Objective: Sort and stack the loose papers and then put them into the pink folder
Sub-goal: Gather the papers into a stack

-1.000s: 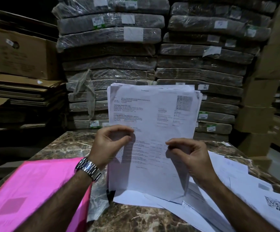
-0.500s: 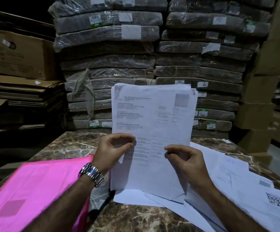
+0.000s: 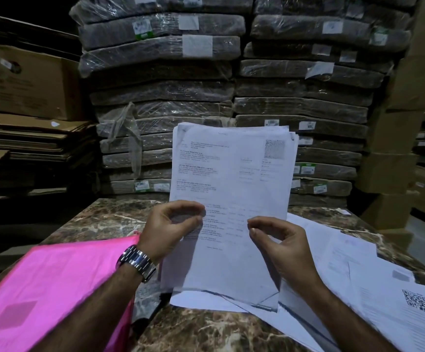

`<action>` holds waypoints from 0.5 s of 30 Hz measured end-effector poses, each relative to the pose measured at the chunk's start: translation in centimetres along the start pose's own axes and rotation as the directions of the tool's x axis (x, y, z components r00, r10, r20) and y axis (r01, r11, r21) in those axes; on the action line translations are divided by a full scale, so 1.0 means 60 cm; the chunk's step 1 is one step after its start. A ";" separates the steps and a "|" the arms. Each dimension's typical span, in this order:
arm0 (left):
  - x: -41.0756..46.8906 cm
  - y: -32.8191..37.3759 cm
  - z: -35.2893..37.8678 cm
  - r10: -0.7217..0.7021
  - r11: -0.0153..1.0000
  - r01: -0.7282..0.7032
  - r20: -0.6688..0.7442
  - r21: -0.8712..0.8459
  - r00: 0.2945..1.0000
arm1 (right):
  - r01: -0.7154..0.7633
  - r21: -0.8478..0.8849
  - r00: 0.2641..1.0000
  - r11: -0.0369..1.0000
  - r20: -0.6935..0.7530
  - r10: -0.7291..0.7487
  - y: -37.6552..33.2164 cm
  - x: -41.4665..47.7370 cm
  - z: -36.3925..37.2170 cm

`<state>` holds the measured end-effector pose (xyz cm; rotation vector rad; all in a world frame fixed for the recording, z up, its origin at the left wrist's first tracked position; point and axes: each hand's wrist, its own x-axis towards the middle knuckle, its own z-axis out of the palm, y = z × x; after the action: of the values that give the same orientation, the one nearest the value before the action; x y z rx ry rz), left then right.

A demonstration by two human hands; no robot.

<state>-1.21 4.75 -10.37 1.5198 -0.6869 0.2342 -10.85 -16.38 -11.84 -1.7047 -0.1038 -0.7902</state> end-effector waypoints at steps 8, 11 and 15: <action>-0.004 0.012 -0.005 -0.185 0.981 0.187 0.051 -0.049 0.981 | -0.264 0.200 0.962 0.944 0.130 0.241 0.006 0.007 -0.013; -0.001 0.005 -0.008 -0.353 0.899 0.366 0.094 -0.239 0.931 | -0.459 0.356 0.886 0.814 0.246 0.392 0.012 0.009 -0.018; 0.003 -0.023 -0.029 -0.588 0.793 0.609 0.226 -0.027 0.777 | -0.678 0.280 0.727 0.679 0.388 0.566 0.030 0.005 -0.017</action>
<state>0.16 6.24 -11.24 1.6021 -0.3309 -0.4490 -10.23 -17.96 -13.09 -1.2966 0.1310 0.0073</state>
